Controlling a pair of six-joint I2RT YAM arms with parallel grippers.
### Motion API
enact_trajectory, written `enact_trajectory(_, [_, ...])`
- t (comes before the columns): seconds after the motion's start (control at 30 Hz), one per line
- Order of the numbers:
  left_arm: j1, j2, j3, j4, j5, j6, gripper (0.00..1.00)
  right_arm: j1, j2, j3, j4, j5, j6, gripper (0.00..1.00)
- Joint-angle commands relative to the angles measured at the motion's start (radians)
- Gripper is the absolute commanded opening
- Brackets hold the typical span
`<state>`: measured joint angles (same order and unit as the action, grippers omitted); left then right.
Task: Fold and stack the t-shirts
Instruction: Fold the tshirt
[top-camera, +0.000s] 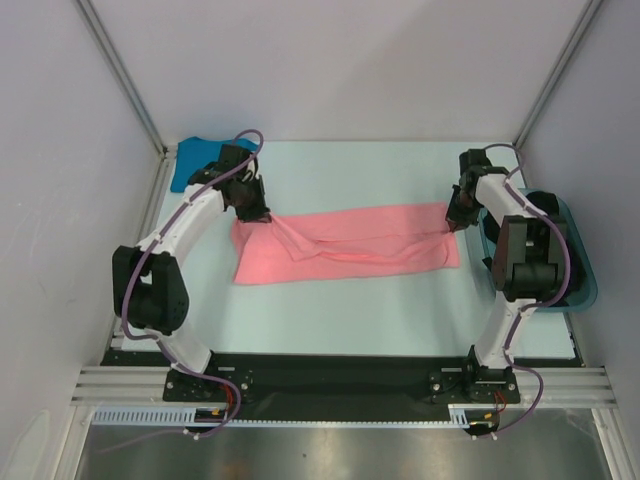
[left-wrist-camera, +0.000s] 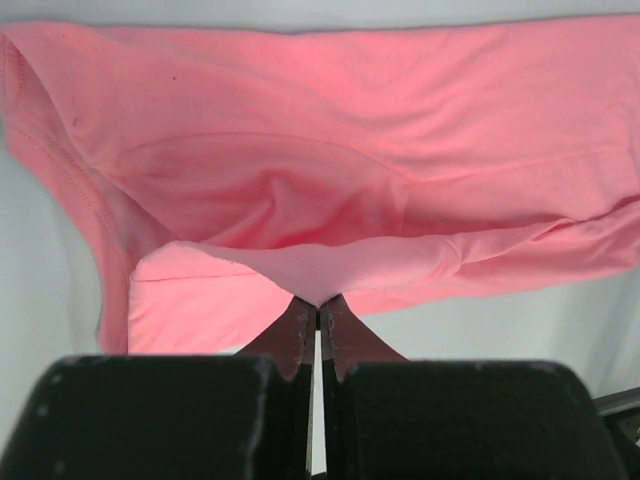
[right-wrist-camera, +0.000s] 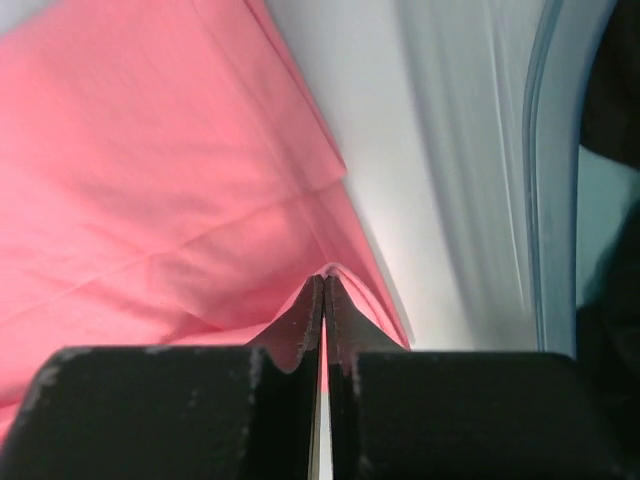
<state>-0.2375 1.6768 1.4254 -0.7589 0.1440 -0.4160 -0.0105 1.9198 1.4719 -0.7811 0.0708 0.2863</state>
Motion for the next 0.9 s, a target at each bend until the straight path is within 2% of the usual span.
enact_trajectory(0.0, [0.026,0.012,0.049,0.027,0.0,0.023,0.0,-0.002,0.028,0.076,-0.015,0.006,-0.024,0.01])
enact_trajectory(0.2, [0.061,-0.012,0.007,0.062,-0.014,0.006,0.0,-0.006,0.061,0.11,-0.023,0.007,-0.03,0.01])
enact_trajectory(0.47, [0.073,0.06,0.061,0.049,-0.006,0.014,0.0,-0.014,0.133,0.175,-0.037,-0.005,-0.032,0.01])
enact_trajectory(0.87, [0.086,0.097,0.063,0.04,-0.049,0.023,0.0,-0.014,0.202,0.245,-0.064,-0.009,-0.035,0.03])
